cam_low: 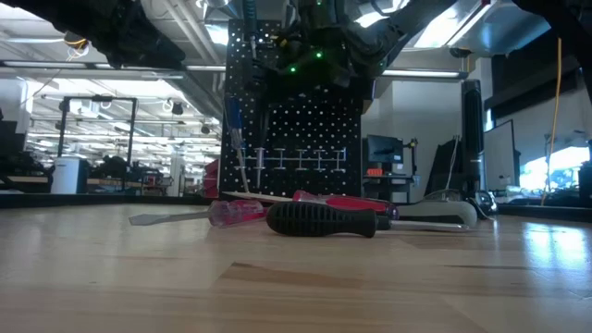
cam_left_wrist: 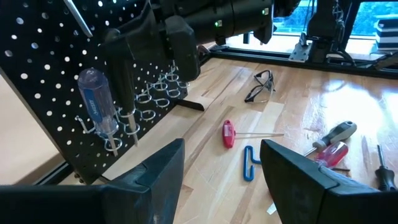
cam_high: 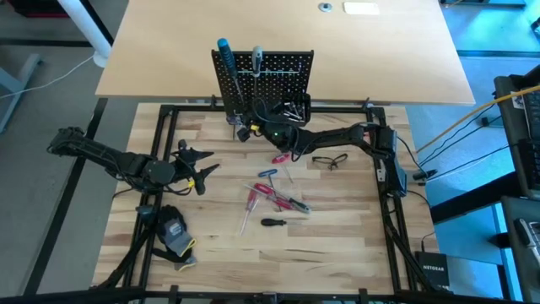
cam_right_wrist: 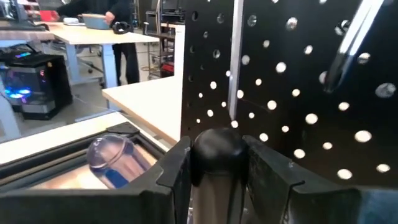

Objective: Hang tools onto peg board
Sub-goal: Hang the black screwdriver on the peg board, then hang the gray screwdriver on the peg board

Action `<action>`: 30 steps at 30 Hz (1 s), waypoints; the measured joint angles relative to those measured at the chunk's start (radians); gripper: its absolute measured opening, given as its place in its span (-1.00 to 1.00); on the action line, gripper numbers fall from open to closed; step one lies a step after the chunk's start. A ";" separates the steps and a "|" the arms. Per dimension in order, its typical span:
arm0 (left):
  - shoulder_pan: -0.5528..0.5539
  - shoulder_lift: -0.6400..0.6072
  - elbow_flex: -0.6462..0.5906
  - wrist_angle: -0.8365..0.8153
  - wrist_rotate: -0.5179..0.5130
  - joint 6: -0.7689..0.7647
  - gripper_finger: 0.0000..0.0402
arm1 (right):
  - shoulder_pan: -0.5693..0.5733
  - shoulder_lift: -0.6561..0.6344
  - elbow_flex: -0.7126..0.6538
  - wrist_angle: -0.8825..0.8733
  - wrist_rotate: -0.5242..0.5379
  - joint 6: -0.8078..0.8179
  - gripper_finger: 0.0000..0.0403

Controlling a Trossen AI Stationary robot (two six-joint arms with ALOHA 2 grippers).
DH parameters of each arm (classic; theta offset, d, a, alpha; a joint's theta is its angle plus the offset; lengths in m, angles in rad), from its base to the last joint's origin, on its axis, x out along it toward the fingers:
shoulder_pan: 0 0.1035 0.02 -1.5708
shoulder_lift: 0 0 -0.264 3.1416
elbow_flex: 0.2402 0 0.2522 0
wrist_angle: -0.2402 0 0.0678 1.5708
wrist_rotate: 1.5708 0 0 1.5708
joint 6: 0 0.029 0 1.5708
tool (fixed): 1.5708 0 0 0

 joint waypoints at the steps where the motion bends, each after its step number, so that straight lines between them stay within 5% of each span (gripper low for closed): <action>1: 0.000 0.000 0.000 0.000 0.000 0.000 -0.01 | 0.000 0.000 0.000 -0.001 -0.005 0.009 -0.37; 11: 0.000 0.000 0.000 0.000 0.000 0.000 -0.01 | 0.000 -0.002 0.002 -0.028 -0.027 0.024 -0.34; 21: 0.000 0.000 0.000 -0.001 0.000 -0.004 -0.01 | 0.007 -0.008 0.003 -0.064 -0.028 -0.004 0.10; 30: 0.000 0.000 0.000 -0.004 0.000 -0.009 -0.01 | 0.030 -0.063 0.003 -0.082 -0.024 -0.054 0.17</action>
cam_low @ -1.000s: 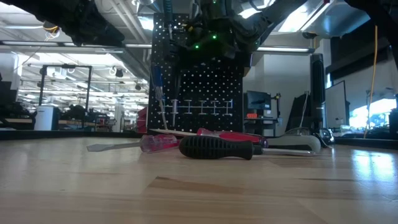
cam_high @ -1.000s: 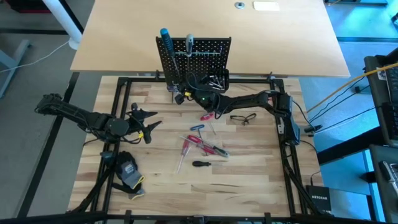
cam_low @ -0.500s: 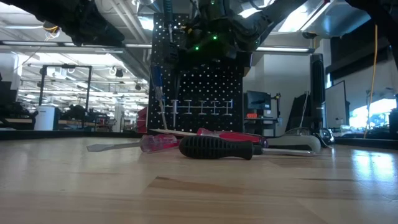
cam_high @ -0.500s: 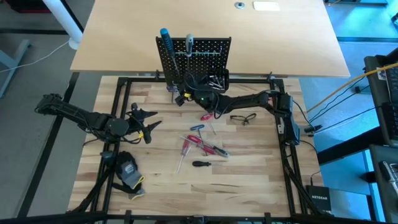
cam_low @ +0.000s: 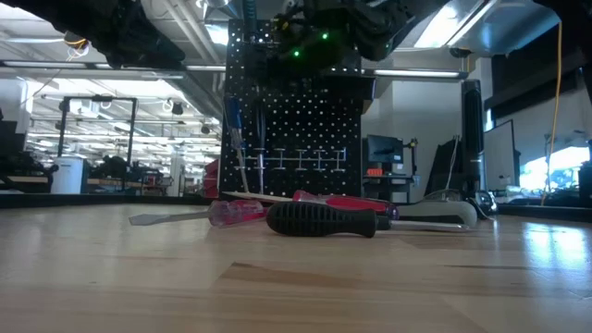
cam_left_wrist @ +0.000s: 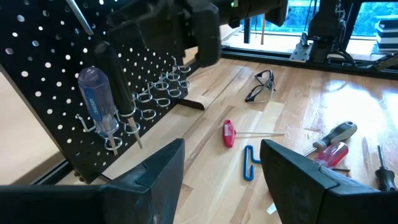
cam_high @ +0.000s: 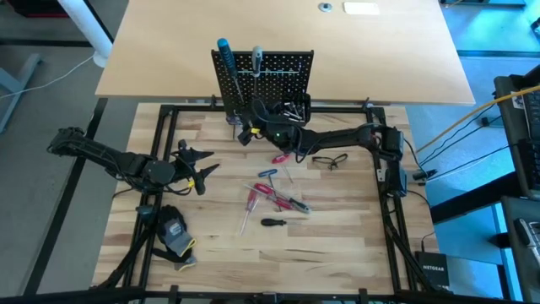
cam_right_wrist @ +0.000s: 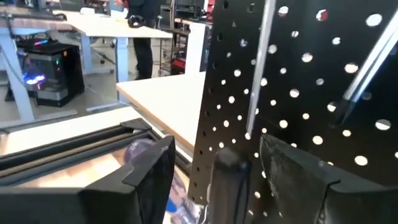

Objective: Hang tools onto peg board
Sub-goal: Hang the gray screwdriver on the peg board

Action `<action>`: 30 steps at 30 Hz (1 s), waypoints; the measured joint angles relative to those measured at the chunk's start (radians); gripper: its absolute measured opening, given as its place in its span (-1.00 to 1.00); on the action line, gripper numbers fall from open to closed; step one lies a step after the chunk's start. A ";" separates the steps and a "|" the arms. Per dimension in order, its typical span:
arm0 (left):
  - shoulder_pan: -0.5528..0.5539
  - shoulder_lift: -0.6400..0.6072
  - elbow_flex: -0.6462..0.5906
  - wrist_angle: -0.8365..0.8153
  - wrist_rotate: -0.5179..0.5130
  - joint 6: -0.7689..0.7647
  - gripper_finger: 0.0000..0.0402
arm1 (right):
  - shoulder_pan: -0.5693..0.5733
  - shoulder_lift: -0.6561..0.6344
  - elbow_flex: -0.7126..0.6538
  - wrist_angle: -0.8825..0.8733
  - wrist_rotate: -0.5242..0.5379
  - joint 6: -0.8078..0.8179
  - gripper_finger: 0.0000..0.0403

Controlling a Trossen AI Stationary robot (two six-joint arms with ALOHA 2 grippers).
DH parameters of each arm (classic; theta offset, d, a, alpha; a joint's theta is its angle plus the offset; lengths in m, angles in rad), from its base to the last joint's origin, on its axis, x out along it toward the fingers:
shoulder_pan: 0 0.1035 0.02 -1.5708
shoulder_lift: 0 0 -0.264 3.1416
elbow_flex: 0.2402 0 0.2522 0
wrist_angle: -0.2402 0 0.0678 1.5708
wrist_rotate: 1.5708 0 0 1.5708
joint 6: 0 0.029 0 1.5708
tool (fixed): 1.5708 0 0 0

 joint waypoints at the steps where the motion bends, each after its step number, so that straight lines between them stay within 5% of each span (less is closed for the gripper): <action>1: 0.000 0.000 0.000 0.000 0.000 -0.001 -0.01 | 0.002 -0.006 0.000 -0.010 -0.004 0.000 0.17; 12: 0.000 0.001 -0.008 -0.004 0.001 -0.016 -0.01 | 0.148 -0.155 0.000 -0.254 -0.091 -0.071 0.18; 24: 0.001 0.033 -0.008 0.009 0.026 -0.034 -0.01 | 0.326 -0.352 -0.001 -0.972 -0.038 0.082 0.18; 30: 0.000 0.082 -0.008 0.065 0.032 -0.020 -0.01 | 0.354 -0.404 -0.145 -0.995 -0.101 0.144 0.18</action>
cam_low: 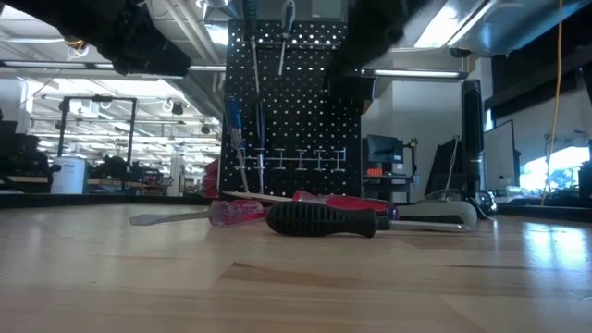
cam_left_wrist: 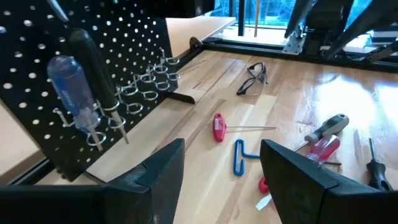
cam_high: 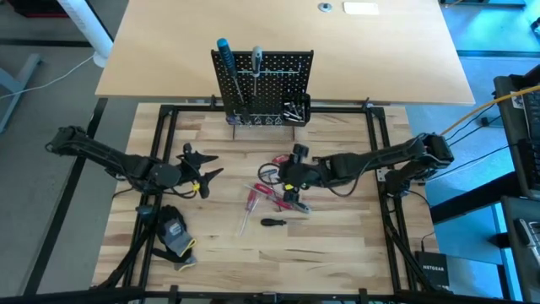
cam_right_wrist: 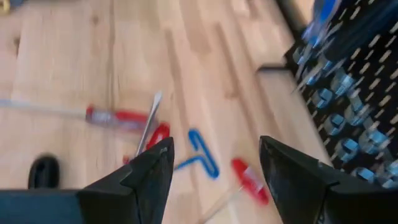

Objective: Hang tools onto peg board
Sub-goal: Hang the gray screwdriver on the peg board

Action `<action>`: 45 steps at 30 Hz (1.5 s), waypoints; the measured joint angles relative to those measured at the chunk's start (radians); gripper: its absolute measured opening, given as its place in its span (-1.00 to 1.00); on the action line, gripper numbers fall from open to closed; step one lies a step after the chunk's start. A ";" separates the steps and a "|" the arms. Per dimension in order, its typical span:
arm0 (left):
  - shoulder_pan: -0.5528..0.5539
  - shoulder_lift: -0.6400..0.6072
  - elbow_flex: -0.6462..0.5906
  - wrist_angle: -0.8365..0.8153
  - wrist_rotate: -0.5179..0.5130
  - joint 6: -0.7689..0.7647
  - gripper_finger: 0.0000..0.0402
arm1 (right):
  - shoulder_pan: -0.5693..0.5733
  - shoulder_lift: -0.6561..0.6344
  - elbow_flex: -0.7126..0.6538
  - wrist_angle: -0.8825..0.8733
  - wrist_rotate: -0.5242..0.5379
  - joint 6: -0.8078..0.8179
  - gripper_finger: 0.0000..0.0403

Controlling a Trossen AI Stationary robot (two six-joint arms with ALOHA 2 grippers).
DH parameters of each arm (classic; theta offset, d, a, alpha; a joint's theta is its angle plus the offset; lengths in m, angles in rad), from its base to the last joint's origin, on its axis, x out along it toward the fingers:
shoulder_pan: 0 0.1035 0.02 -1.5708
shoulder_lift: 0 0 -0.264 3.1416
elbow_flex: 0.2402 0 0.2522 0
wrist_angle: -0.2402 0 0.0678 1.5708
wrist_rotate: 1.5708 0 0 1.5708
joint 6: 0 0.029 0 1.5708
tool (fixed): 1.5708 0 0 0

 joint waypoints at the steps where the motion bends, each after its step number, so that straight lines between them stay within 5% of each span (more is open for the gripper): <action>1: 0.000 0.009 0.000 0.009 0.001 0.004 -0.01 | -0.001 -0.011 -0.039 0.021 -0.016 0.011 0.18; 12: 0.000 0.112 0.000 0.018 0.018 -0.052 -0.01 | -0.002 -0.045 -0.279 0.190 -0.224 0.025 0.18; 18: 0.000 0.170 0.000 0.072 0.023 -0.037 -0.01 | 0.015 -0.045 -0.297 0.040 -0.342 0.116 0.17; 25: 0.002 0.200 0.000 0.097 0.047 -0.019 -0.01 | 0.081 -0.045 -0.338 -0.005 -0.366 0.276 0.17; 34: 0.002 0.200 0.000 0.126 0.047 -0.011 -0.01 | 0.124 -0.044 -0.455 0.146 -0.320 0.432 0.17; 45: 0.002 0.199 0.000 0.122 0.047 -0.009 -0.01 | 0.121 -0.044 -0.521 0.243 -0.269 0.439 0.17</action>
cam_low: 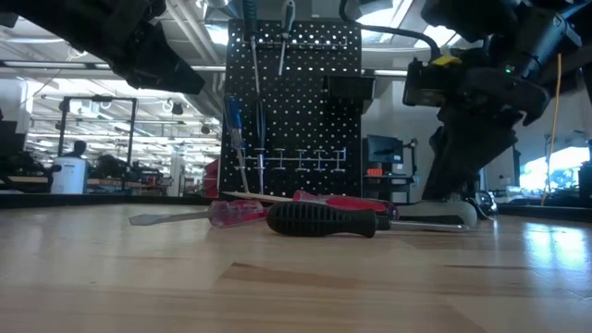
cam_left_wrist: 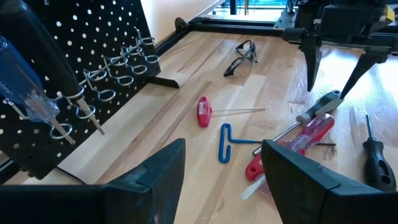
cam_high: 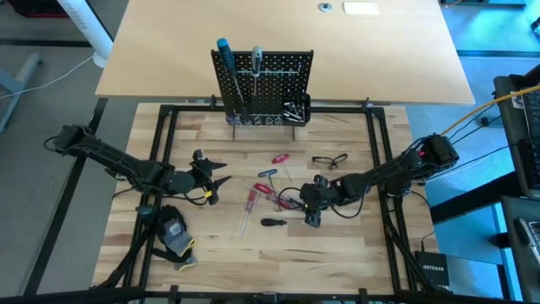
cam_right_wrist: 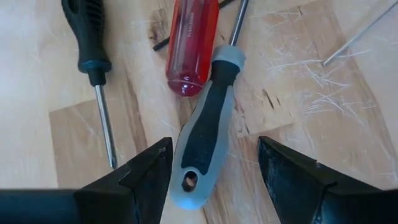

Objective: Hang tools onto peg board
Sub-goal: Hang the gray screwdriver on the peg board

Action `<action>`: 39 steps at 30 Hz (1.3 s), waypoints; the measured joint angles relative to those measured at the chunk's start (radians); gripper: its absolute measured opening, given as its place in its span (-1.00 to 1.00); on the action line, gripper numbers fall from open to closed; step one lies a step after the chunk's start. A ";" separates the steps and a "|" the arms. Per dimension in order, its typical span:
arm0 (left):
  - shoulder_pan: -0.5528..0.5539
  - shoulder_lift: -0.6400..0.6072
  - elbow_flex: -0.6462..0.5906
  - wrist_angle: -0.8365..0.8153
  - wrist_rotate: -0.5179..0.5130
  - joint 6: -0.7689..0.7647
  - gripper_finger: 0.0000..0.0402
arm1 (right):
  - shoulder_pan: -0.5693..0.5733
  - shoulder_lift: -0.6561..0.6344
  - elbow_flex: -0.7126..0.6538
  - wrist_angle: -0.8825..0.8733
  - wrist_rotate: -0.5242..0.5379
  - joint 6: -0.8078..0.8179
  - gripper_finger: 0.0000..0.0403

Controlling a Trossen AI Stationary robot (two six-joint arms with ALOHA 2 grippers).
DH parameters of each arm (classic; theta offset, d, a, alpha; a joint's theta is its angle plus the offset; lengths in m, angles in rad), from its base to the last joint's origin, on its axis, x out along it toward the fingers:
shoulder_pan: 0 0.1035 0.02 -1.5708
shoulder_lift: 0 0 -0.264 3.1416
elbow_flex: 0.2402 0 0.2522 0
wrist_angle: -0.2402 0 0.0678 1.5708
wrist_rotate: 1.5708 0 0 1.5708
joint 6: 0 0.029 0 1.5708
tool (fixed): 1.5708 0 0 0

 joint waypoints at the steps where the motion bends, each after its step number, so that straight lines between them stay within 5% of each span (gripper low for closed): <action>1: 0.000 0.000 0.000 0.000 0.000 0.000 -0.01 | 0.000 0.000 -0.004 0.010 0.000 -0.001 0.17; 12: 0.000 0.000 0.000 0.000 0.000 0.000 -0.01 | 0.000 0.073 0.003 0.007 -0.026 0.005 0.16; 22: 0.000 0.000 0.000 0.000 0.000 0.000 -0.01 | -0.008 0.073 0.005 -0.035 0.019 0.044 -0.38; 39: 0.000 0.023 0.022 -0.002 0.000 0.050 -0.01 | -0.026 0.013 0.163 -0.238 0.142 -0.046 -0.36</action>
